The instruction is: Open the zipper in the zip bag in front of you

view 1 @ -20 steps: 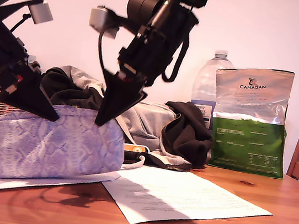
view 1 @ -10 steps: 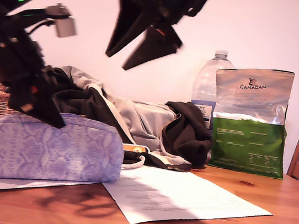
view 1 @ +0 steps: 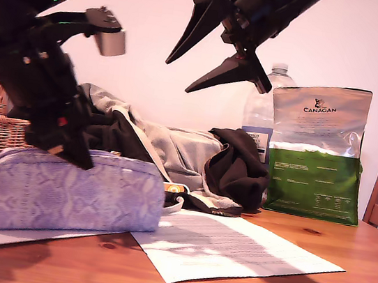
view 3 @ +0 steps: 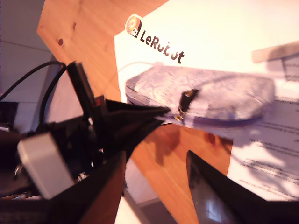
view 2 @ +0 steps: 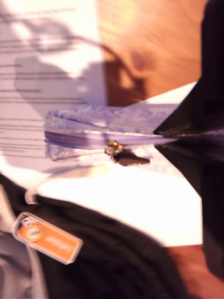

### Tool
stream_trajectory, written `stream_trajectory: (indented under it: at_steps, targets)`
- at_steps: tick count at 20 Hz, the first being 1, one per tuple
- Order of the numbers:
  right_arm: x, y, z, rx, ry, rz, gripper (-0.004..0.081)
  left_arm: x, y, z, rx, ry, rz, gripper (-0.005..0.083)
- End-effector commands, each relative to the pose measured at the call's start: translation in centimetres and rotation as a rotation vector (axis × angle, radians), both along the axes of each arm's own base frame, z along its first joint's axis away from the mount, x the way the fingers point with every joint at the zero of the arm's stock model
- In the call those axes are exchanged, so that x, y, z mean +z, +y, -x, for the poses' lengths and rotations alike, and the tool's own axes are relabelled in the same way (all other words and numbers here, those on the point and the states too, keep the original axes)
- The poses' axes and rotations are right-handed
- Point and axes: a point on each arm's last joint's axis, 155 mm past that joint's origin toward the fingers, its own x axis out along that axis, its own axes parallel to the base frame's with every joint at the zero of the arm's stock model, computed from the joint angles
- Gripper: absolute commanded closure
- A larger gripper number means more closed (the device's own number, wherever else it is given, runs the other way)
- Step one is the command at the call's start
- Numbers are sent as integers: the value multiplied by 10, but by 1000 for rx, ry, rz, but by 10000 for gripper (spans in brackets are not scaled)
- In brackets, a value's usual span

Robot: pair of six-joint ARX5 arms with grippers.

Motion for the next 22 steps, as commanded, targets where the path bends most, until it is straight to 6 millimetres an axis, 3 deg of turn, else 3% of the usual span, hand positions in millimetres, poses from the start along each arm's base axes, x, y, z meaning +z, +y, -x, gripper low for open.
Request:
stream_trajectory:
  at_steps: [1, 10, 13, 18, 22]
  targets:
    - [-24, 2, -2, 7, 57, 18, 399, 16, -14, -1, -19, -50, 44, 797]
    - [-64, 5, -3, 127, 37, 36, 403, -6, -12, 16, -25, 17, 27, 797]
    - [-65, 7, -5, 184, -28, 21, 408, -6, -15, 18, -37, 23, 33, 797]
    - [-65, 12, 0, 437, -276, -11, 434, -7, -20, 23, -70, 40, 52, 797]
    - [-67, 19, 2, 449, -291, 1, 473, -7, -21, 23, -77, 40, 54, 797]
